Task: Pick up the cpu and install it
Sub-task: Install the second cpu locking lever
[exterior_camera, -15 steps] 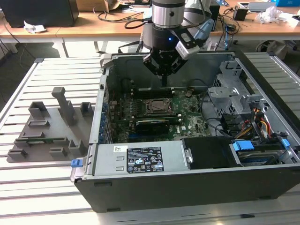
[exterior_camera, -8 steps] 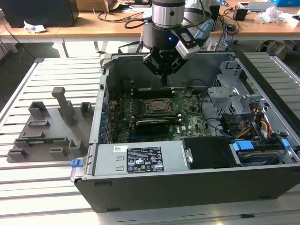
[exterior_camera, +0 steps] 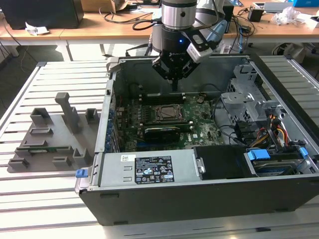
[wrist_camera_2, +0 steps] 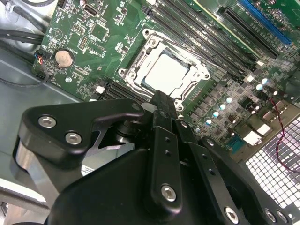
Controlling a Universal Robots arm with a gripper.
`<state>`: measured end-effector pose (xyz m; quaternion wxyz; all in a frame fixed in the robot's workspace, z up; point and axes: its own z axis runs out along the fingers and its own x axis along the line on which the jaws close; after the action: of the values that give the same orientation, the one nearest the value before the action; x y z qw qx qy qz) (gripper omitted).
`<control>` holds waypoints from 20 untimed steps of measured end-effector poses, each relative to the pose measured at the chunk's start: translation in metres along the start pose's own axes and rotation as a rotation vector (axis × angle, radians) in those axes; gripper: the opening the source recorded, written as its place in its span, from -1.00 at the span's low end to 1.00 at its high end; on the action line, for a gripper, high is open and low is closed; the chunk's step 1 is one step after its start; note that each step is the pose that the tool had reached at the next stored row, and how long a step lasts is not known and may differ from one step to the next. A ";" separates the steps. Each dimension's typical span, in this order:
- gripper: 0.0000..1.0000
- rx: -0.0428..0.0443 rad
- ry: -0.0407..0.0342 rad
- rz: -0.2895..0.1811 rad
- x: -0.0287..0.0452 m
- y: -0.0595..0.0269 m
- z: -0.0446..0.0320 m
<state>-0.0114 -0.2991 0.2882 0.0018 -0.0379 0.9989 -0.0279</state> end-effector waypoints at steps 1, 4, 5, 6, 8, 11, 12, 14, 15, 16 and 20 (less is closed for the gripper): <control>-0.79 0.0001 0.0000 0.000 0.0000 0.0000 0.0000; -0.79 0.0001 0.0000 0.000 0.0002 -0.0019 0.0001; -0.79 0.0002 0.0001 0.000 0.0004 -0.0043 0.0002; -0.79 0.0001 0.0000 0.000 0.0005 -0.0064 0.0004; -0.79 0.0001 0.0000 0.000 0.0008 -0.0099 0.0006; -0.79 0.0001 0.0000 0.000 0.0010 -0.0131 0.0008; -0.79 0.0001 0.0000 0.000 0.0011 -0.0138 0.0008; -0.79 0.0000 0.0000 0.000 0.0012 -0.0155 0.0009; -0.79 0.0000 -0.0001 0.000 0.0012 -0.0162 0.0010; -0.79 0.0001 -0.0001 0.000 0.0013 -0.0170 0.0010; -0.79 0.0001 0.0001 0.000 0.0017 -0.0221 0.0013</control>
<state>-0.0114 -0.3214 0.2882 0.0018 -0.0378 0.9989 -0.0279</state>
